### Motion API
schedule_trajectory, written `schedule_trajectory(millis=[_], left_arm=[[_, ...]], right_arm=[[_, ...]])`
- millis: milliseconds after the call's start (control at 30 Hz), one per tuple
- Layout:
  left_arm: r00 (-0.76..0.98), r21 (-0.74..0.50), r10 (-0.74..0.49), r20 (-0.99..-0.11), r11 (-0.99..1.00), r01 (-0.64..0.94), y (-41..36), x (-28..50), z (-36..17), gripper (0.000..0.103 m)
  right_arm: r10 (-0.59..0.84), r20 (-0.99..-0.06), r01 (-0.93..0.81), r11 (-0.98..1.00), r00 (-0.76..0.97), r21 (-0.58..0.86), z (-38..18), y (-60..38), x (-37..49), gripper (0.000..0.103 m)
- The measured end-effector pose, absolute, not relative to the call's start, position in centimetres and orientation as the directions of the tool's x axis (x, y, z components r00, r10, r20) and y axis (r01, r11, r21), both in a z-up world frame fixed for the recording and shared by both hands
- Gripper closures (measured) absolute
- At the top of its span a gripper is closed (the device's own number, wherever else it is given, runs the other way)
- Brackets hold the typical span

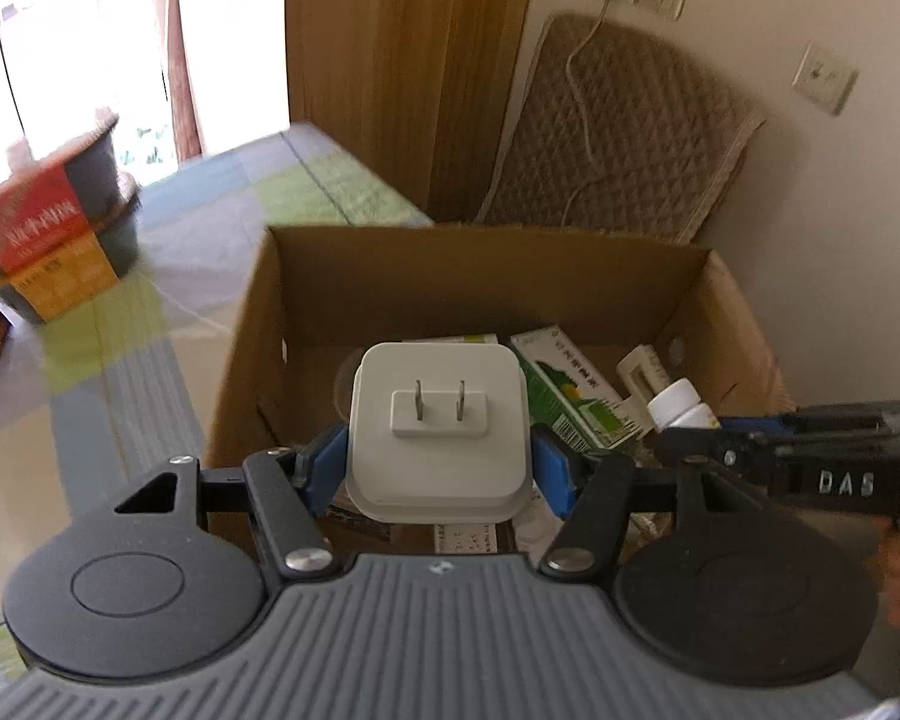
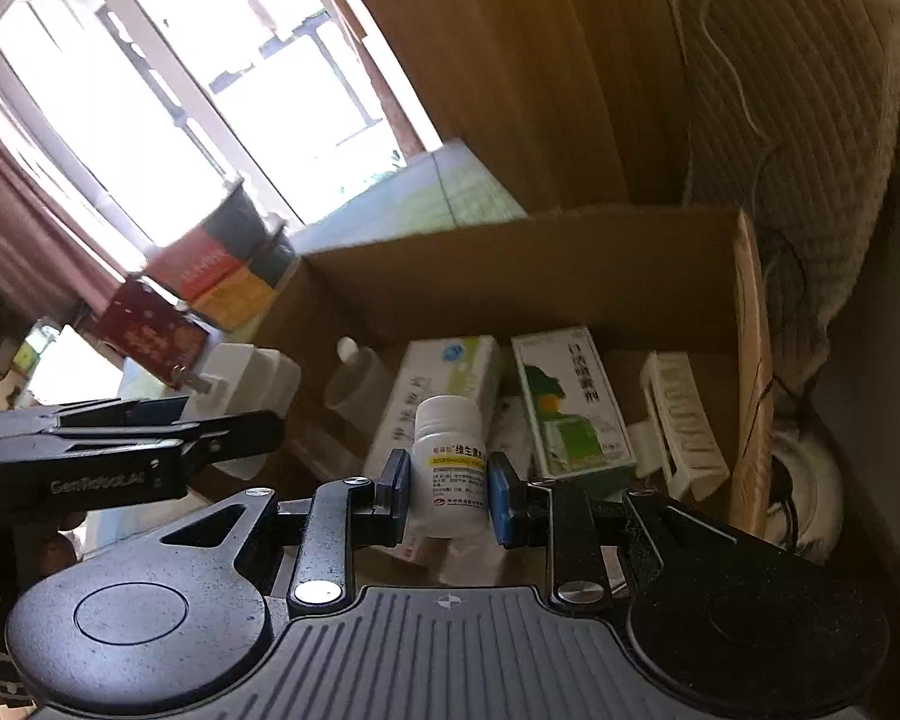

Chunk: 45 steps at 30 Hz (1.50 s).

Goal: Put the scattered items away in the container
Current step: 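Carry the plug adapter with the left tool while the right tool carries the pill bottle to the box, then lower the plug adapter and pill bottle into the cardboard box and open both tools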

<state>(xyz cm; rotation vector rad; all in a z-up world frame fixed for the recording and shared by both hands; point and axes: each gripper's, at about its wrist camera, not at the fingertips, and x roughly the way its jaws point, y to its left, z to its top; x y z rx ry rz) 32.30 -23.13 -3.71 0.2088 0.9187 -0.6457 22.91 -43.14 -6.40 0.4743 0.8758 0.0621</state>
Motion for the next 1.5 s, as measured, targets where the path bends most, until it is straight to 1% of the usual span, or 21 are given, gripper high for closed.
schedule_trajectory(millis=[133,267,600,800,900,967,1067,1333,1367,1400,1433,1500], left_arm=[[0.396,-0.101,-0.396,-0.829,0.801,0.590,-24.3,33.1,-6.0,0.043],[0.384,-0.068,-0.362,-0.850,0.796,0.601,-24.9,33.0,-7.3,0.043],[0.367,0.006,-0.290,-0.884,0.778,0.628,-25.5,32.8,-9.8,0.043],[0.365,0.017,-0.277,-0.889,0.776,0.631,-25.1,32.4,-10.2,0.042],[0.379,0.032,-0.272,-0.884,0.776,0.630,-24.8,32.3,-9.9,0.040],[0.392,0.045,-0.267,-0.880,0.776,0.630,-24.7,32.3,-9.6,0.036],[0.406,0.062,-0.259,-0.877,0.776,0.628,-24.4,32.2,-9.2,0.034],[0.404,0.055,-0.250,-0.880,0.791,0.609,-23.8,32.4,-9.1,0.032],[0.403,0.052,-0.251,-0.880,0.792,0.608,-23.8,32.4,-9.1,0.032],[0.402,0.050,-0.252,-0.880,0.793,0.607,-23.7,32.4,-9.1,0.031],[0.401,0.048,-0.252,-0.881,0.794,0.606,-23.7,32.4,-9.0,0.030],[0.401,0.049,-0.251,-0.881,0.795,0.605,-23.7,32.4,-9.0,0.029]], right_arm=[[0.223,-0.760,0.166,0.902,0.610,0.398,-8.3,-43.0,23.5,0.074],[0.198,-0.789,0.164,0.921,0.581,0.352,-9.6,-42.9,24.0,0.074],[0.185,-0.806,0.166,0.930,0.563,0.329,-10.9,-42.6,24.2,0.074],[0.185,-0.812,0.160,0.933,0.553,0.322,-11.1,-42.5,24.0,0.074],[0.183,-0.815,0.159,0.935,0.549,0.317,-11.2,-42.5,24.0,0.074],[0.184,-0.814,0.151,0.937,0.551,0.314,-11.3,-42.1,24.4,0.074],[0.191,-0.810,0.139,0.939,0.555,0.316,-11.3,-41.6,24.8,0.074],[0.202,-0.800,0.096,0.947,0.565,0.306,-11.3,-40.8,25.0,0.073],[0.207,-0.795,0.091,0.946,0.570,0.311,-11.3,-40.8,24.9,0.067],[0.202,-0.794,0.091,0.947,0.574,0.307,-11.1,-40.8,24.8,0.047],[0.192,-0.789,0.093,0.950,0.583,0.299,-11.0,-40.8,24.7,0.035],[0.180,-0.785,0.092,0.953,0.593,0.288,-10.8,-40.8,24.5,0.034]])
